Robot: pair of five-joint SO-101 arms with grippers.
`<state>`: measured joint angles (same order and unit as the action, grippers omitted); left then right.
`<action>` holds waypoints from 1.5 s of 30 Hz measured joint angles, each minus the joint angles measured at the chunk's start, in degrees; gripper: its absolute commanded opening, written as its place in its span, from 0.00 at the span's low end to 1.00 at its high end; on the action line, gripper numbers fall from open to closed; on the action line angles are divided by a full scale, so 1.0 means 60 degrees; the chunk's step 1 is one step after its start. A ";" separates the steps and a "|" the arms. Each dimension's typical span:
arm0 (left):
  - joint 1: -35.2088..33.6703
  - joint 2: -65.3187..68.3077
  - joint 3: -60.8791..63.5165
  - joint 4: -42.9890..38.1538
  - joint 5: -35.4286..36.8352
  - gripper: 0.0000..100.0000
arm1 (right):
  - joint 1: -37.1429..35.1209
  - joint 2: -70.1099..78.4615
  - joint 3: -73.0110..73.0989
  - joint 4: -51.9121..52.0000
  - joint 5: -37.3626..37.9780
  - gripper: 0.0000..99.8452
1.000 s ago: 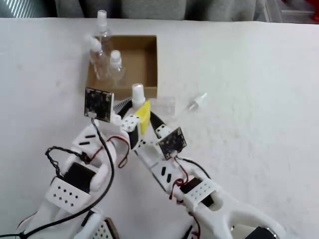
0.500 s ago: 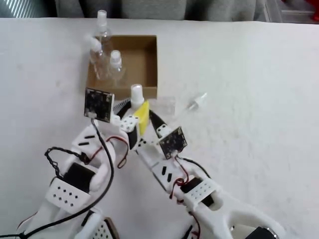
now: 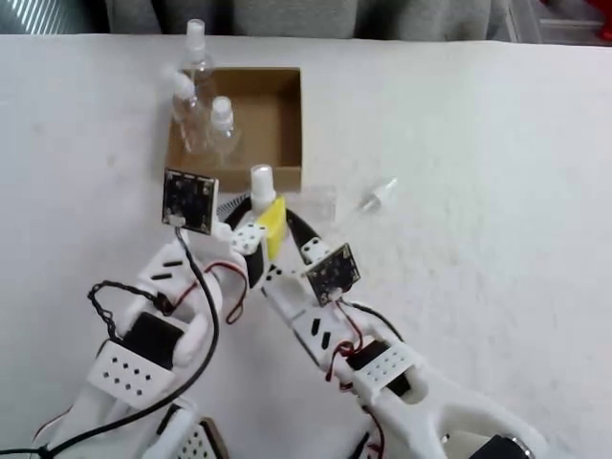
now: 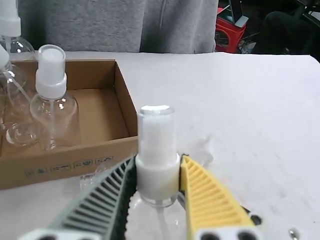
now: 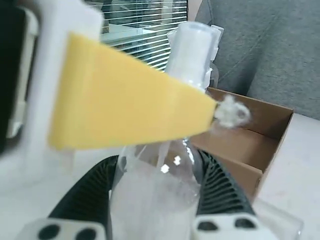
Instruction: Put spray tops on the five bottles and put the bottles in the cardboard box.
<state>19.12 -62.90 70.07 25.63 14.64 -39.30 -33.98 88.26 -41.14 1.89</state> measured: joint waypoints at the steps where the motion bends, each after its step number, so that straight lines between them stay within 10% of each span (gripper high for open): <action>1: 0.0000 -0.0044 0.0073 -0.0029 0.0000 0.07 | 0.0029 0.0000 0.0000 -0.0088 0.0000 0.02; 21: 0.0015 -0.0190 0.0293 -0.0044 -0.0747 0.07 | 0.0059 0.0015 0.0015 -0.0278 0.0000 0.02; 30: -0.0015 -0.0117 0.0396 0.0015 -0.0821 0.33 | 0.0147 0.0000 0.0015 -0.0293 -0.0015 0.02; 45: -0.0176 -0.0015 0.0410 0.0044 -0.0806 0.34 | 0.0337 0.0000 0.0015 -0.0425 -0.0029 0.02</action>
<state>18.07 -62.99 72.53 25.89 9.80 -37.27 -33.98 88.35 -43.69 1.71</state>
